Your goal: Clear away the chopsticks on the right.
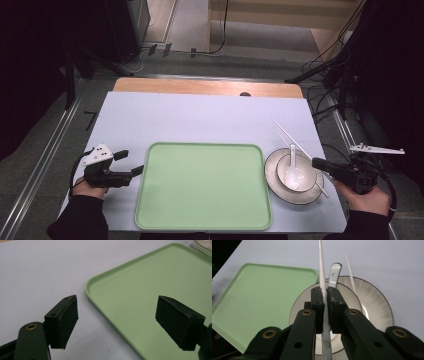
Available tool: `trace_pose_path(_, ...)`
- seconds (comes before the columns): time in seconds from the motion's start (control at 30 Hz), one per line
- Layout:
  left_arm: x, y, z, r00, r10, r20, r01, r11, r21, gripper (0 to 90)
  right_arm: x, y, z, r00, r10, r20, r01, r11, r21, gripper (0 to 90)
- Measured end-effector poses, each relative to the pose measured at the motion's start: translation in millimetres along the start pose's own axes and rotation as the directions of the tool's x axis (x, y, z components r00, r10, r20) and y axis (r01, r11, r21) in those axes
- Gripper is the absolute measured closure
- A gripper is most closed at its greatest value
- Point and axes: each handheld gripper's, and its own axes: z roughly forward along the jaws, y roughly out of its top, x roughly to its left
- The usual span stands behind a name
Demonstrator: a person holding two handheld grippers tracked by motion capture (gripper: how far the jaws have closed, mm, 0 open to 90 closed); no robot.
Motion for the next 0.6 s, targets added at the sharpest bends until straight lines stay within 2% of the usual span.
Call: trace_pose_path(0.6,-0.1,-0.2,-1.1,1.0000,-0.004,-0.003,0.004,1.0000,-0.002,18.4,45.1,-7.6,19.9,0.9976,-0.057,-0.039,0.058,0.9979,0.029,85.2)
